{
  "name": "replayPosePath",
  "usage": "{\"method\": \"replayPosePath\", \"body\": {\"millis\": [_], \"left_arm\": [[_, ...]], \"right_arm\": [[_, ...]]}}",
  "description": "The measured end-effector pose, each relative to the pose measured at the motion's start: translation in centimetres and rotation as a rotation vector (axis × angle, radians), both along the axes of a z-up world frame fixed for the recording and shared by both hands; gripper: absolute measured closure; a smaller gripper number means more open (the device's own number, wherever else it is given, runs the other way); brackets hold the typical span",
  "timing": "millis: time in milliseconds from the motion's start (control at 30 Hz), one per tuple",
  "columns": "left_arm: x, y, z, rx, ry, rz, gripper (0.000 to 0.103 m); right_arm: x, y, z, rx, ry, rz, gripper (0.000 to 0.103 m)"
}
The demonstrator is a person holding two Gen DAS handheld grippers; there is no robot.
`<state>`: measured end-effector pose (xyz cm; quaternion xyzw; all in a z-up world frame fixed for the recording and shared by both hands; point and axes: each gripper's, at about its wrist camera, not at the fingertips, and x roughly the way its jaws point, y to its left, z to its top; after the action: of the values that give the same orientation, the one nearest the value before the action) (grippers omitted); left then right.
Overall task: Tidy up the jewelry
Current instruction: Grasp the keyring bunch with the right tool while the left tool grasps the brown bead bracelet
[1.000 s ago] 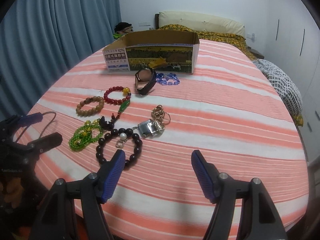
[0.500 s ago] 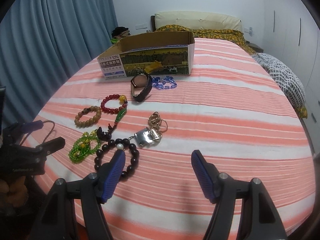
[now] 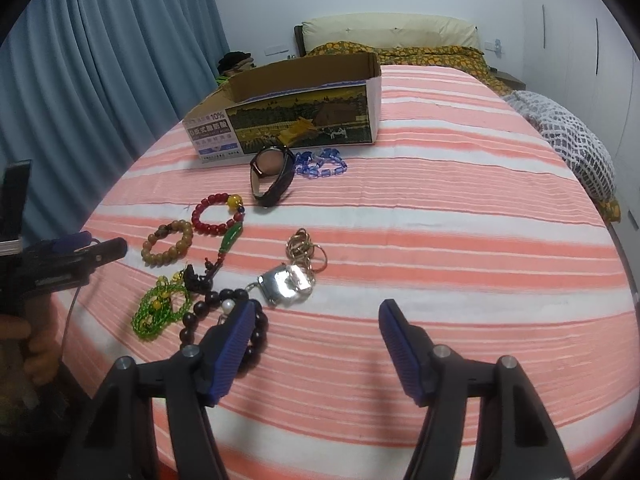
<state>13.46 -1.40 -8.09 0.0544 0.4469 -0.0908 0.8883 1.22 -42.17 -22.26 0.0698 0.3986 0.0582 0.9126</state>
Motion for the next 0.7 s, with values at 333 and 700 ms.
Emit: {"method": "replayPosePath", "body": {"millis": [333,700], "left_arm": [[3.1,-0.4,-2.9,0.033,0.058,0.022,0.002],[3.8,0.1,-4.3,0.016,0.071,0.015,0.0]], "right_arm": [[4.9,1.8,-1.3,0.001,0.043,0.057,0.054],[7.5,3.7,-3.3,-0.15,0.015,0.082,0.058]]}}
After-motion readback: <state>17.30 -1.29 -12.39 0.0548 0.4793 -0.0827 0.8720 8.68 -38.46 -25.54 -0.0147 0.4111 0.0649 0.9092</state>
